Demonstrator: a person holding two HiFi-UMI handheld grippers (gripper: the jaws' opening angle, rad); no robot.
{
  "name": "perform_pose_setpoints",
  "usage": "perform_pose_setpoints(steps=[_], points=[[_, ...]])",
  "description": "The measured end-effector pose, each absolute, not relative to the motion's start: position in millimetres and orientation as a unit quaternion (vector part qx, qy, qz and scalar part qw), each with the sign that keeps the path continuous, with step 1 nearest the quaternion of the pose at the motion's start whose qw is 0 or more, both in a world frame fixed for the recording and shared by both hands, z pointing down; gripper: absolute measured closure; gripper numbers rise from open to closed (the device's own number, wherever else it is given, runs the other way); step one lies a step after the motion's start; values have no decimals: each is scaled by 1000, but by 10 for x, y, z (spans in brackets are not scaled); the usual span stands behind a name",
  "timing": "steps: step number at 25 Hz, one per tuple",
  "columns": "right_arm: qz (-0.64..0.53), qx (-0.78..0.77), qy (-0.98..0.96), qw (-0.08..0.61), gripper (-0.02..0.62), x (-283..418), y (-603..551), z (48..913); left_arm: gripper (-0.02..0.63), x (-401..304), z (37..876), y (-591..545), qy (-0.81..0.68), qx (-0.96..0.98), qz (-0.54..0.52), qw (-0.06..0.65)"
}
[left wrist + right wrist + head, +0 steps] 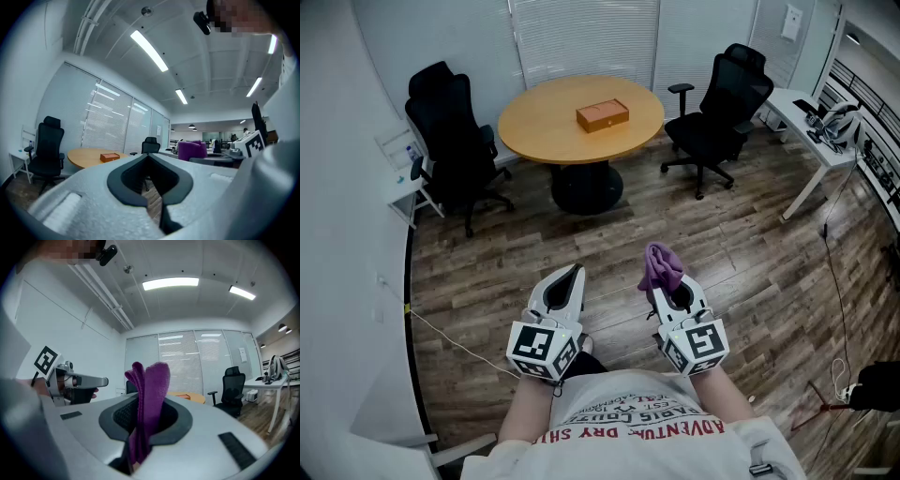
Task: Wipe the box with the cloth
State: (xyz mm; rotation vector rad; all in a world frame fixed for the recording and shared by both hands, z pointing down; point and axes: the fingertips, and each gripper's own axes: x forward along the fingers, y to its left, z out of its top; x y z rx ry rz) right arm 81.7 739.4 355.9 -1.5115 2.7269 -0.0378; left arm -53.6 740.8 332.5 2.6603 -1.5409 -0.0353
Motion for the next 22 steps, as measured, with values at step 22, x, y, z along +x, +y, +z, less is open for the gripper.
perform_pose_setpoints(steps=[22], points=[[-36, -508, 860, -12, 532, 1269, 7206, 3860, 597, -169, 3626, 7254, -505, 860, 18, 66]])
